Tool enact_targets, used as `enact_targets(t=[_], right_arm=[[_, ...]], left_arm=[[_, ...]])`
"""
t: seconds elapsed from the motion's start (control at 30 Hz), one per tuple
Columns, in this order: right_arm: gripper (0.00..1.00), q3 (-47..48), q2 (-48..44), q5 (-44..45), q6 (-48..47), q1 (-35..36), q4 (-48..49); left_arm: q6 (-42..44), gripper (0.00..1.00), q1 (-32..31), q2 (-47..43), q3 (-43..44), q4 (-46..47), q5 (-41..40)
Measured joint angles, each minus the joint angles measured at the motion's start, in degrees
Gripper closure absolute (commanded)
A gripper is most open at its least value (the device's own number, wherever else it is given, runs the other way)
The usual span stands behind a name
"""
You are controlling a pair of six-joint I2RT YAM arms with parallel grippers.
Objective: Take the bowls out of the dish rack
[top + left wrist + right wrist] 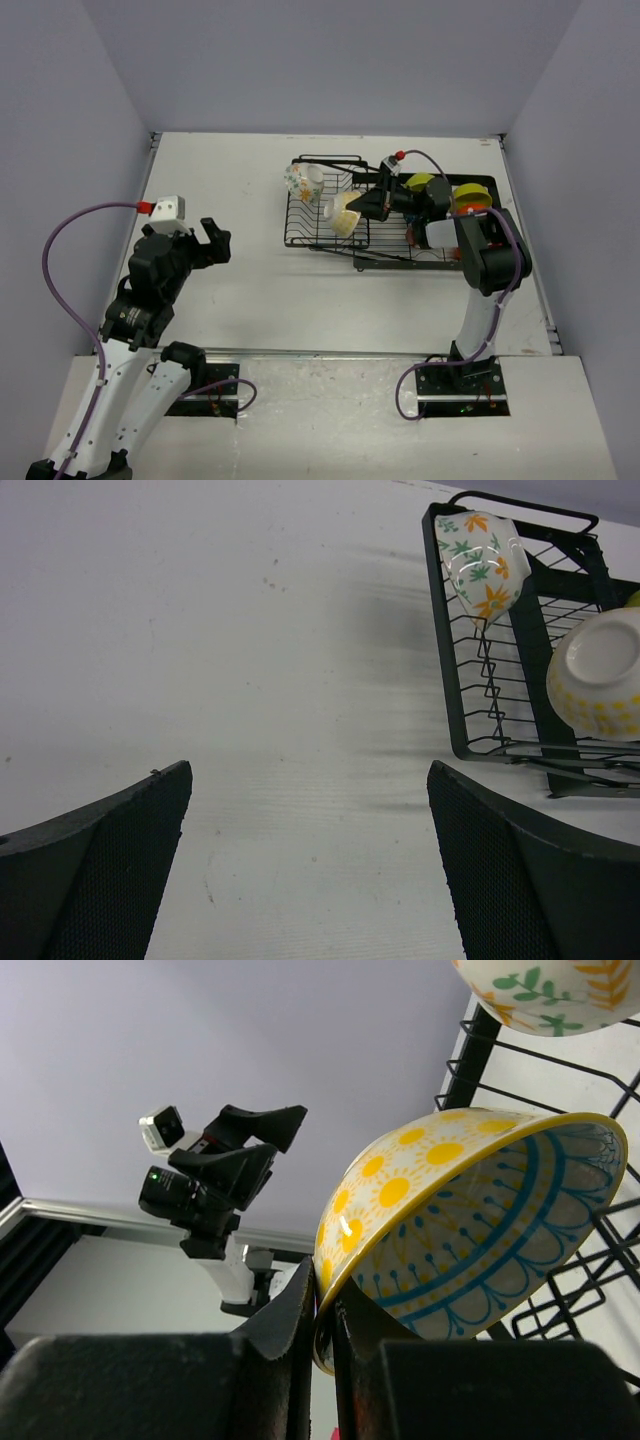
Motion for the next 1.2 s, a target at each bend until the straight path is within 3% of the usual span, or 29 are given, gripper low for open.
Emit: enact_targets(t=[0.27, 0.37, 0.4, 0.5, 0.6, 0.8, 0.97, 1.2], right_arm=[[1.0, 3.3, -3.7, -0.7, -1.7, 1.1, -1.5], [1.0, 6.9, -7.7, -2.3, -7.2, 2.5, -6.3], [1.0, 8.5, -9.6, -3.0, -10.5, 3.3, -10.1], [1.0, 16.8, -19.2, -0.1, -34.5, 8.3, -40.7], [1.0, 27.6, -27.5, 13.3, -60.6, 17.7, -67.4], [1.0, 26.8, -45.2, 38.2, -95.7, 43.6, -92.1], [1.0, 20.9, -49.7, 59.6, -110.5, 58.0, -102.5], [1.0, 17.3, -43.6, 85.0, -120.9, 67.0, -112.6]], left_arm=[[0.0, 0.0, 0.0, 0.0, 0.0, 0.0, -0.7], [-0.1, 0.0, -0.1, 0.0, 0.3, -0.6, -1.3], [-0.2, 0.0, -0.2, 0.1, 1.1, -1.7, -1.4], [-1.4, 0.0, -0.2, 0.4, 6.6, -4.3, -0.3], [-2.2, 0.0, -0.3, 1.6, 16.7, -5.9, 2.6], [-4.6, 0.0, -0.3, 8.3, 39.2, -4.1, 14.5], [-6.1, 0.0, -0.3, 17.0, 43.4, -5.1, 23.4], [-7.3, 0.01, -0.6, 24.0, 37.6, -8.5, 30.4]])
